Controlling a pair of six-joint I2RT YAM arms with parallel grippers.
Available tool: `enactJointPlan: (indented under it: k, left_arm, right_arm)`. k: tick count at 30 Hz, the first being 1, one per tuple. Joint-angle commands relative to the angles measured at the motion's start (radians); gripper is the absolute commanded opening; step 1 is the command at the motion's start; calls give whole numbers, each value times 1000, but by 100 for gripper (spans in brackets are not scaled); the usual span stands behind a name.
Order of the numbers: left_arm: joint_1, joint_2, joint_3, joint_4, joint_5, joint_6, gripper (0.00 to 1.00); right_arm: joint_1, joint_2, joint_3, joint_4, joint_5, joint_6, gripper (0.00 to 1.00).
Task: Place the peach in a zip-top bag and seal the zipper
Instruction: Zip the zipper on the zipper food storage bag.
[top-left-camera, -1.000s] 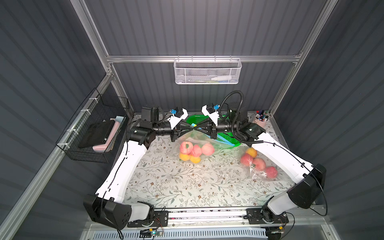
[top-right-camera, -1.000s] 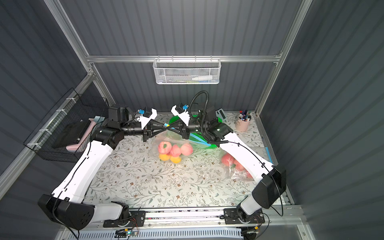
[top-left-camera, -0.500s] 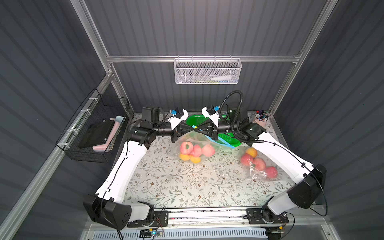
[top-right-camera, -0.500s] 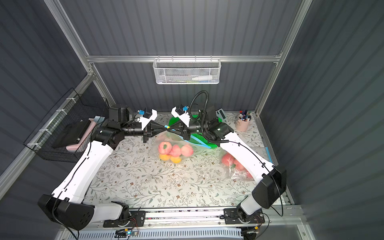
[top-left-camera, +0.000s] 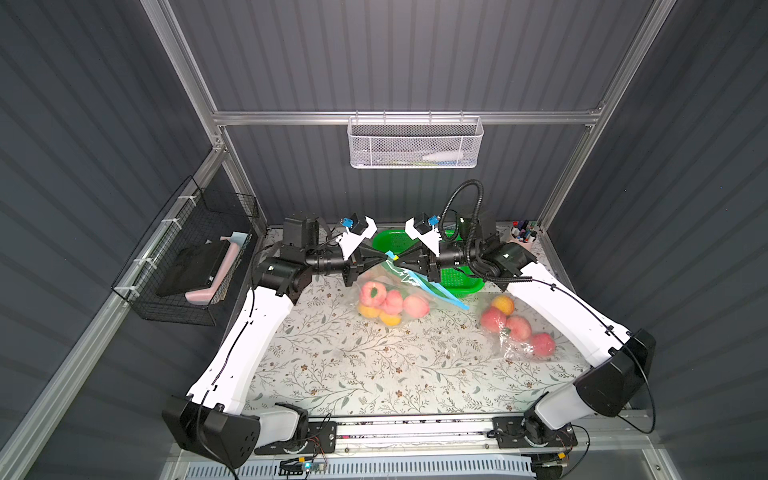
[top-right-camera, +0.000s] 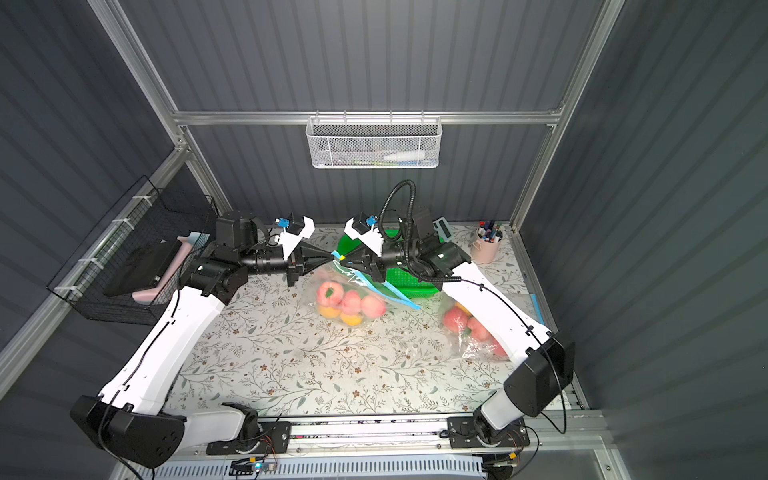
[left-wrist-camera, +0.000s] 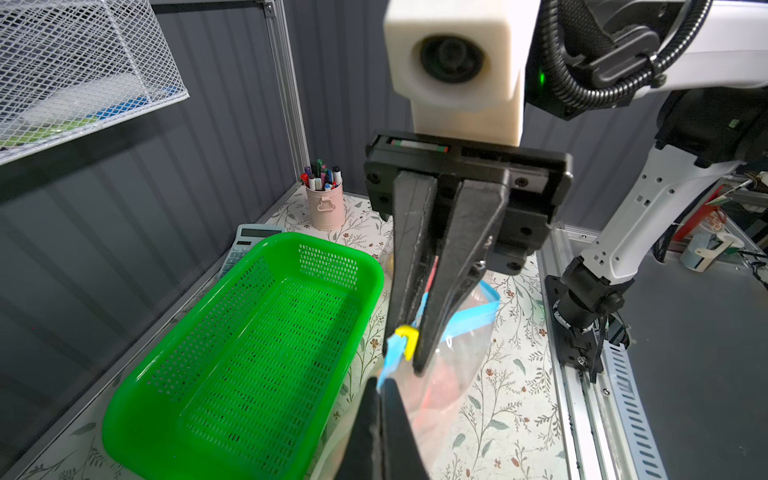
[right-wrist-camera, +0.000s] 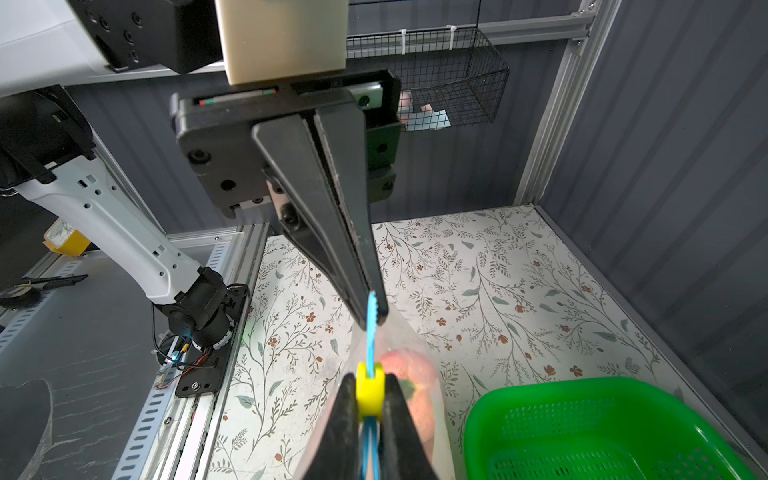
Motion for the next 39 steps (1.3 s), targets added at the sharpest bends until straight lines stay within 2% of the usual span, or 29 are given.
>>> enactJointPlan:
  k: [1,5,9,11,17,19,25,30,32,39]
  left_arm:
    - [19,-53,9,48,-56,-40,0]
    - [19,-64,-2,48,-7,-27,2]
    - [19,-62,-11,41,146,19,30]
    - [17,-55,-11,51,175,12,40]
    - [17,-17,2,84,193,-21,43]
    - [17,-2,8,97,195,-37,42]
    - [17,25,17,105,204,-51,18]
    - [17,19,18,89,206,-31,4]
    - [17,12,15,83,181,-29,0]
    - [17,-55,2,90,5,-53,0]
  right_arm:
    - [-20,-20,23,-85,-4,-39,8]
    - [-21,-14,30,-75,-16,-23,8]
    - [-17,4,52,-45,-62,9,8]
    - [-16,10,57,-22,-83,24,8]
    - [-8,28,75,-7,-112,37,8]
    - [-5,31,78,-7,-112,37,8]
    - [-3,37,82,-2,-111,40,8]
    - [-3,41,83,-5,-109,42,8]
    - [-2,38,83,-6,-100,43,8]
    - [-5,22,82,-118,-18,-30,9]
